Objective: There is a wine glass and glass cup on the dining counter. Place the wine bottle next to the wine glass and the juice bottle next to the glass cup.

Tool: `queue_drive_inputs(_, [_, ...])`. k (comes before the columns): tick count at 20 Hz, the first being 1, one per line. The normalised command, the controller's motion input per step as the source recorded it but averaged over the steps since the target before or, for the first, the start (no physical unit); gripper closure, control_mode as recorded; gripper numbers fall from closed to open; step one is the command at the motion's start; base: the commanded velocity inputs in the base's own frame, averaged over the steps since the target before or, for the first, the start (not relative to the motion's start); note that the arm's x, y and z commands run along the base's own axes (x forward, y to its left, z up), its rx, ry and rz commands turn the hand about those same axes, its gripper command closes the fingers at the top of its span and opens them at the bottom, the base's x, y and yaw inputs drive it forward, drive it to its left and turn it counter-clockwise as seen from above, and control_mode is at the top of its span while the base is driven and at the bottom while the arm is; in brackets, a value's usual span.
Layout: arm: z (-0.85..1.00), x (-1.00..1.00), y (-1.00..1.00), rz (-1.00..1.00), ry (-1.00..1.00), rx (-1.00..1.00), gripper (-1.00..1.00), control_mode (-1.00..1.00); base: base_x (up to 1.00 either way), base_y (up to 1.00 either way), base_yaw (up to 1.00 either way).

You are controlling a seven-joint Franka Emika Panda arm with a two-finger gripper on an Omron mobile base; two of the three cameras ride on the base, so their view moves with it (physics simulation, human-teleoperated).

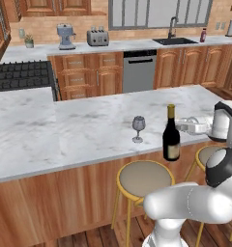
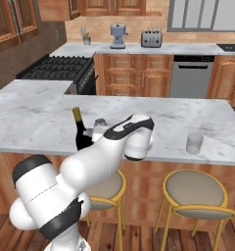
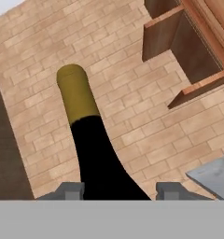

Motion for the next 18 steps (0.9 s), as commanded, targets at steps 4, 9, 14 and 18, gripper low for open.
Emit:
queue_drive_inputs(4, [-0.04, 0.5, -0.02, -0.21, -0.01, 0.01, 1.0, -1.0, 0.0, 0.0, 0.0])
queue_drive_inputs(9, [-0.07, 0.32, -0.31, -0.06, 0.0, 0.04, 1.0, -1.0, 0.0, 0.0, 0.0])
queue_drive_inputs(14, [-0.16, 0.25, -0.39, 0.0, 0.0, 0.02, 1.0, -1.0, 0.0, 0.0, 0.0])
queue_drive_inputs(18, [-0.19, 0.31, -0.33, 0.0, 0.0, 0.0, 1.0, -1.0, 0.0, 0.0, 0.0])
